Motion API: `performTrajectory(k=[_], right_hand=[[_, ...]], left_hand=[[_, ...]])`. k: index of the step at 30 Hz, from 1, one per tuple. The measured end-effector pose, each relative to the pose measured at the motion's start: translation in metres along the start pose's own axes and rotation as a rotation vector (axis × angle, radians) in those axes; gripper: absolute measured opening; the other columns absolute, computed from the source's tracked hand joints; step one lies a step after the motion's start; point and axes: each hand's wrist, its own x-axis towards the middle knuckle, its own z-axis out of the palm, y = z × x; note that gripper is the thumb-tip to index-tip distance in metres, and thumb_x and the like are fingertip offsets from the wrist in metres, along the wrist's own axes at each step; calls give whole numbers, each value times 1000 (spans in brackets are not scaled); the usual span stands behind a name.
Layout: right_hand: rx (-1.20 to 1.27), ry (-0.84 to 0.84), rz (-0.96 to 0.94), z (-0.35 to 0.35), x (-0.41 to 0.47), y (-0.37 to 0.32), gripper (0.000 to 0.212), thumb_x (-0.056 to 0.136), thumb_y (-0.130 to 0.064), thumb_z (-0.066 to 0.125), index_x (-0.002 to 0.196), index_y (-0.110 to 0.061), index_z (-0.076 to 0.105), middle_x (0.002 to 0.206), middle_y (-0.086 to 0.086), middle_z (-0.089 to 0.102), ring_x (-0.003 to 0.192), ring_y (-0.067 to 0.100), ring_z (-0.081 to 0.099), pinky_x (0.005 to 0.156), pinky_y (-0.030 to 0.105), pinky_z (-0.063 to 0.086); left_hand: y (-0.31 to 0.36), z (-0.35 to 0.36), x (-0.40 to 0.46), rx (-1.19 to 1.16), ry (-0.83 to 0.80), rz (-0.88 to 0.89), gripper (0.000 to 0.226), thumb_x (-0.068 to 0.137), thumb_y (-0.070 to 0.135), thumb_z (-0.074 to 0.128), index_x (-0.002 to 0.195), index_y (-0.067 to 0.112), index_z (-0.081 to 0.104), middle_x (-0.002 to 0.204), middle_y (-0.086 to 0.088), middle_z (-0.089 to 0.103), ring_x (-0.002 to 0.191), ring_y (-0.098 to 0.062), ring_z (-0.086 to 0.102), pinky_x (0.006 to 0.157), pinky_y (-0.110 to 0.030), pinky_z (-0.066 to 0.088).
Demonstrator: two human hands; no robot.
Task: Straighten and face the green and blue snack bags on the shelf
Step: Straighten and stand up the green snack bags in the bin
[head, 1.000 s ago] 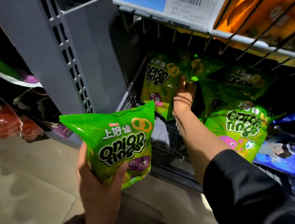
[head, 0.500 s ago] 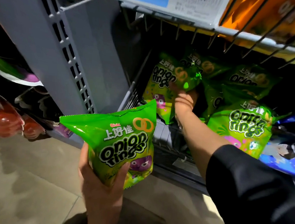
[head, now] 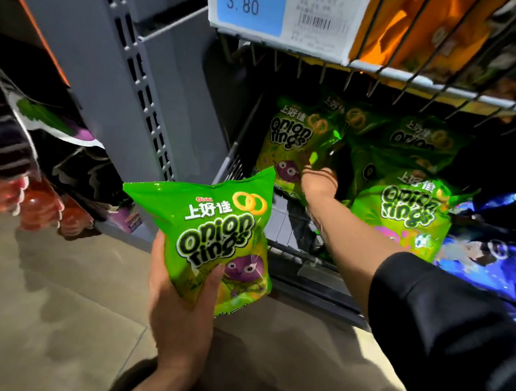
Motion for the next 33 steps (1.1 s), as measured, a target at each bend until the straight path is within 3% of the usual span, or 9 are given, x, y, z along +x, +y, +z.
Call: performTrajectory(k=[3,6,11,15,19,23,25,29,33], right_hand=[[191,15,-17,-15,-30,3,48,95,-40,49,113,3,59,121,22,61,115,33,55,89,32,40],[385,-104,-101,-42,-64,5,40,97,-35,48,63,-14,53,61,1,59,61,13,58,52,23,40],[634,-323,-132,-87,-102,17,53,97,-43,43,77,3,62,63,23,60,52,12,50,38,10,34],[786,-376,-130,-103,-97,25,43,97,-48,39,65,-21,47,43,-11,49,35,0,43,39,15,34],[759,-323,-258,-98,-82,27,25,90,-43,58,97,-19,61,95,-2,70,83,9,65,71,22,50],[567,-204,-251,-74,-65,33,91,58,-57,77,130,-13,44,124,2,61,113,17,59,100,37,47],[514,-177,-243,-59,-53,39,79,62,-50,76,125,-12,46,119,2,61,108,20,60,100,42,47],[357,-180,-203,-35,-37,42,55,84,-24,69,127,-3,42,121,6,52,112,21,51,98,35,42],[256,-254,-113,-19,-28,41,74,89,-31,62,145,-2,22,143,18,40,131,32,42,105,33,36]], left_hand=[[21,-3,-5,-59,-33,-3,78,67,50,71,133,60,31,134,15,55,122,-11,54,104,-46,44],[42,-1,-1,-200,-131,6,82,66,43,75,139,43,39,129,15,60,117,-7,59,102,-40,48],[89,16,26,-67,-251,150,77,74,40,77,141,26,43,125,10,64,108,4,60,99,-21,45],[115,38,54,-39,-350,149,69,77,35,77,137,29,46,119,15,66,106,3,62,102,-29,46],[117,67,77,-28,-414,137,65,79,30,77,136,25,45,114,13,68,106,-6,64,100,-36,49],[94,104,99,32,-494,80,89,71,46,77,145,24,33,123,4,64,114,-14,61,102,-38,46],[75,118,110,80,-512,45,94,66,51,74,145,29,30,123,4,64,114,-15,61,102,-39,47],[46,130,121,190,-544,11,60,83,7,72,133,16,42,105,5,65,86,8,63,76,-8,48],[30,133,123,430,-455,29,82,72,21,77,143,12,37,118,-14,62,111,-30,59,95,-41,47]])
